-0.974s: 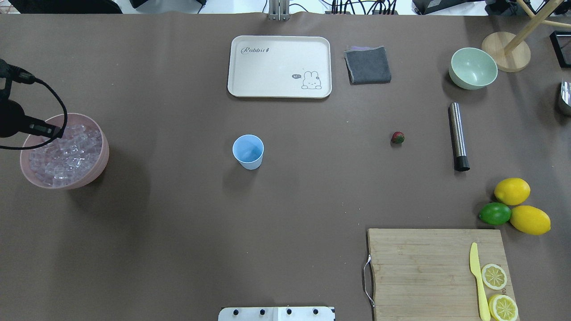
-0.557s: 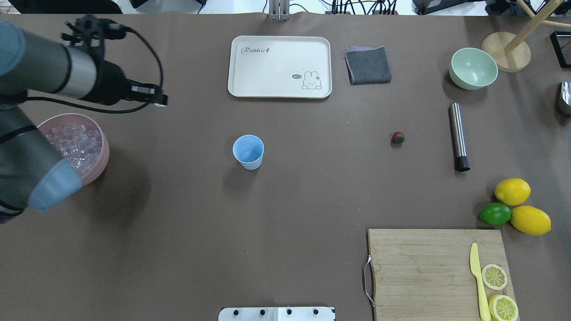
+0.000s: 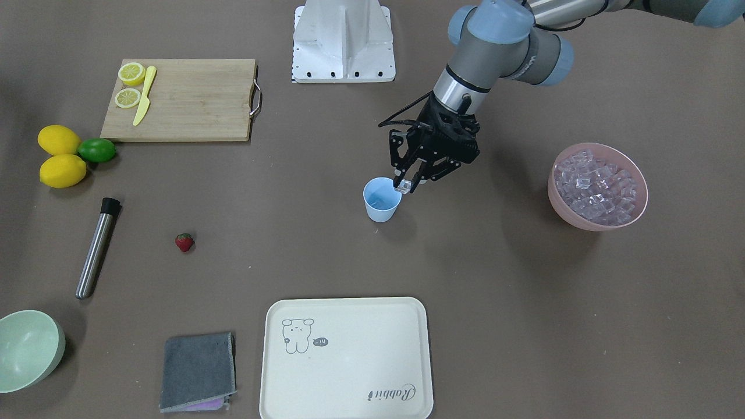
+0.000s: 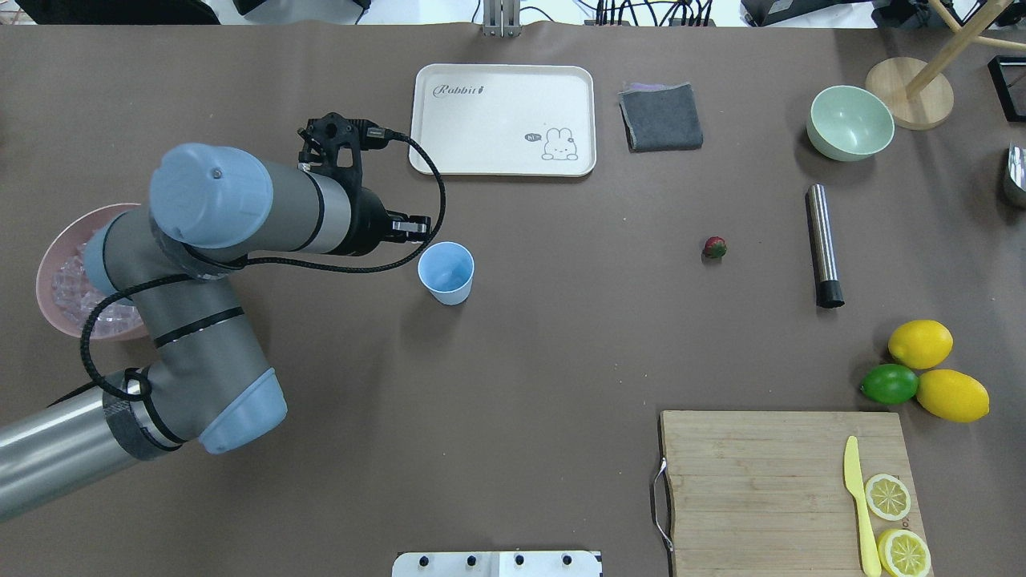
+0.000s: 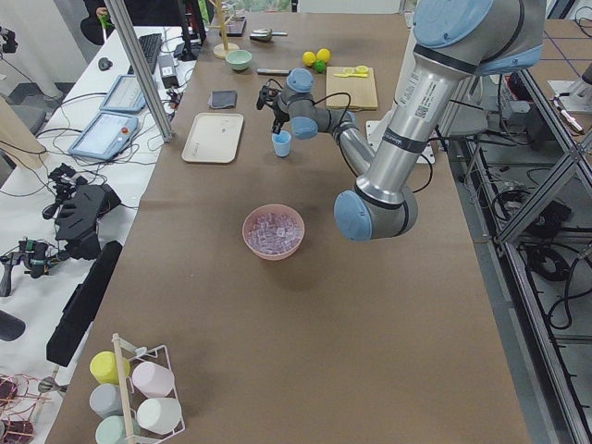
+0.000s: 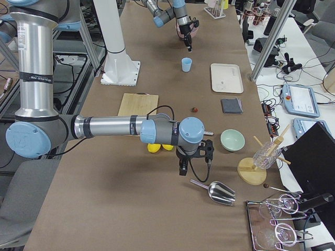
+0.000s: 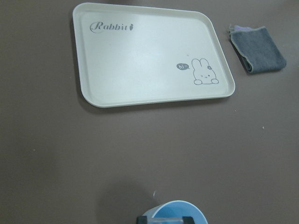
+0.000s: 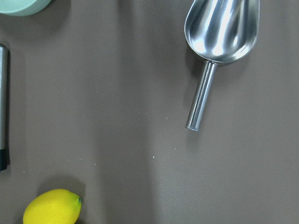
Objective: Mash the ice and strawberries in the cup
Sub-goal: 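Carry the ice cube with the left gripper over the light-blue cup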
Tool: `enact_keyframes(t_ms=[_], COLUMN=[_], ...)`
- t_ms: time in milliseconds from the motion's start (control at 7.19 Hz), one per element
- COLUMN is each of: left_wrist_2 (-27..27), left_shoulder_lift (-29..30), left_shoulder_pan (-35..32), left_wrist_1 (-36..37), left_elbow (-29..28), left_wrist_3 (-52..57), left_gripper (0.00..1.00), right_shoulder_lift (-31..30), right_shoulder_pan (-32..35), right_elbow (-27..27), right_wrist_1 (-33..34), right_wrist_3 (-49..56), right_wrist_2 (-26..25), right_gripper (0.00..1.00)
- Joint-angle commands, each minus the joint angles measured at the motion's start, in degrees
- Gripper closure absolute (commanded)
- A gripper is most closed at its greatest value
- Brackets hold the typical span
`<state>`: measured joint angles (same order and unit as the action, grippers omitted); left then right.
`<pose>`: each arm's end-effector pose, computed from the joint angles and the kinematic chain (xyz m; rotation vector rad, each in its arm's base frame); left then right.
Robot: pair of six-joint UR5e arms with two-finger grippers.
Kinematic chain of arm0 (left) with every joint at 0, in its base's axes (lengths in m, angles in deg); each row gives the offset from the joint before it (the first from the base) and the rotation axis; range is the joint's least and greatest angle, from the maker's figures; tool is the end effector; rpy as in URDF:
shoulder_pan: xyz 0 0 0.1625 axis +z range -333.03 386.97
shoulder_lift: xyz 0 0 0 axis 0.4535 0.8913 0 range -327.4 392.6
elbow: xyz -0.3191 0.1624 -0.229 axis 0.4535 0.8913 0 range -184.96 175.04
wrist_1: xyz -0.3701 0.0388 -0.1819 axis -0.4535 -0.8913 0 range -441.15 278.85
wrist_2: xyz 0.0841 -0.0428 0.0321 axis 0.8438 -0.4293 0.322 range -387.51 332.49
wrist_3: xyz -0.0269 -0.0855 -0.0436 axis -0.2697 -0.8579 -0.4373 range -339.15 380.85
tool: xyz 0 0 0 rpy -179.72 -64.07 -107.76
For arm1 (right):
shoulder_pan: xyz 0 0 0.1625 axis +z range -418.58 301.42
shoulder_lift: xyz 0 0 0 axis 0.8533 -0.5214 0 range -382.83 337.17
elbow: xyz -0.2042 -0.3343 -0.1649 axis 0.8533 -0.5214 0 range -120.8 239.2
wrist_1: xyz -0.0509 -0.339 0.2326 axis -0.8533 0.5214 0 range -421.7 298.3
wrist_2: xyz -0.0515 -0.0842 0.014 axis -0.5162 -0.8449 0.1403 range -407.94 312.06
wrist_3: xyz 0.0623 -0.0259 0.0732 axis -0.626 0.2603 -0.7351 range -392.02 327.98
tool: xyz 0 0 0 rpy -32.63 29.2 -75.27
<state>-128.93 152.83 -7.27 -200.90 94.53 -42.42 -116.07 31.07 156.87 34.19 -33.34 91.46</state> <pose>0.4669 -0.4551 0.2200 0.4626 1.1289 0.0066 0.0548 -0.4654 0.6238 -0.0364 -0.8618 0.0267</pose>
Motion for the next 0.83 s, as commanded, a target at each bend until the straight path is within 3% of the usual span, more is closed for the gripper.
enact_keyframes(t_ms=[0,278,417,557,696], left_wrist_2=[1.58,5.16,5.18,5.18,5.01], left_shoulder_lift=[1.49,1.49,1.49,1.49,1.49], left_shoulder_pan=[2.85,5.31,5.32,5.32,5.15], left_wrist_1=[-2.41,-2.41,-2.24,-2.15,-2.06], left_elbow=[-3.5,-3.95,-3.78,-3.69,-2.73], left_wrist_3=[-0.54,-1.59,-1.69,-1.69,-1.69], left_gripper=[1.0,1.0,0.83,0.03,0.02], right_shoulder_lift=[-0.01,-0.01,-0.01,-0.1,-0.19], right_shoulder_pan=[0.0,0.0,0.0,0.0,0.0], right_elbow=[-0.02,-0.29,-0.37,-0.38,-0.29], right_wrist_1=[0.0,0.0,0.0,0.0,0.0], right_wrist_3=[0.0,0.0,0.0,0.0,0.0], right_wrist_2=[-0.09,-0.27,-0.36,-0.36,-0.36], right_gripper=[0.0,0.0,0.0,0.0,0.0])
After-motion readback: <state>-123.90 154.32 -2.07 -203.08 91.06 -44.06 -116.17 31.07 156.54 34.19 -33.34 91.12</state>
